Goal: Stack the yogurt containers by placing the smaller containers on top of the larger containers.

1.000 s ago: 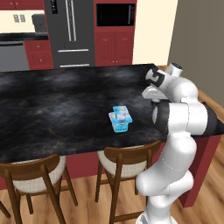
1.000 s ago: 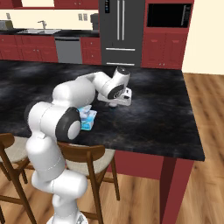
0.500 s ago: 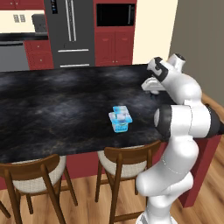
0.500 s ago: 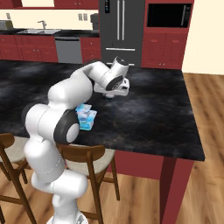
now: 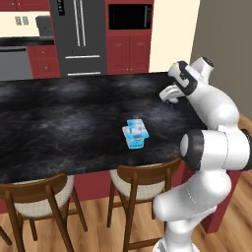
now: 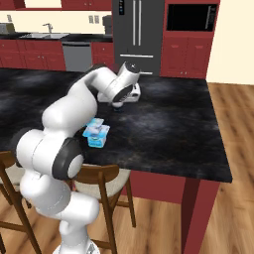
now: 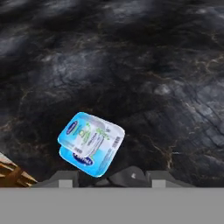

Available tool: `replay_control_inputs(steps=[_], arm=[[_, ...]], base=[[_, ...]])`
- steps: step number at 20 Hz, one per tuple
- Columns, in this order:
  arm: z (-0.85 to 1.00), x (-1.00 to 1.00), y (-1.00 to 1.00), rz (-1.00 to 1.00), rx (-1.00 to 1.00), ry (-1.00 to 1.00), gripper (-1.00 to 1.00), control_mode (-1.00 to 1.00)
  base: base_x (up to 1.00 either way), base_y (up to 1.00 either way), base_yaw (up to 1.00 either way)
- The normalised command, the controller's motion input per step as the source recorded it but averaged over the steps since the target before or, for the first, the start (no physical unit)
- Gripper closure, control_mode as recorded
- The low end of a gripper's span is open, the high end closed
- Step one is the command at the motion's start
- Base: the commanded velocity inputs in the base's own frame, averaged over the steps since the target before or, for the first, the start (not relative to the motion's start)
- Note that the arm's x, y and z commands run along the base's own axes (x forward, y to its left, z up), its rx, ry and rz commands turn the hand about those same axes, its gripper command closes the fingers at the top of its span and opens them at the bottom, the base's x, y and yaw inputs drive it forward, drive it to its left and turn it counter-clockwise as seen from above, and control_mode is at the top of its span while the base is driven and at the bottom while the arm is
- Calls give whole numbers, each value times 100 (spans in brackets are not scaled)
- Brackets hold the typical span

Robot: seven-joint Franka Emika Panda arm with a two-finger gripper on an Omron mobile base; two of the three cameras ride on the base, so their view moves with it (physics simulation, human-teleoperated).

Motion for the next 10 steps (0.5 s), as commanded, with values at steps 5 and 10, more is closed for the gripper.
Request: replay_control_inputs(steps=[5,10], arm=[[14,-33,38,4,-4,-17,100,-100],[10,0,35,0,-2,2,100,-100]], base=[[0,0,0],[0,0,0]])
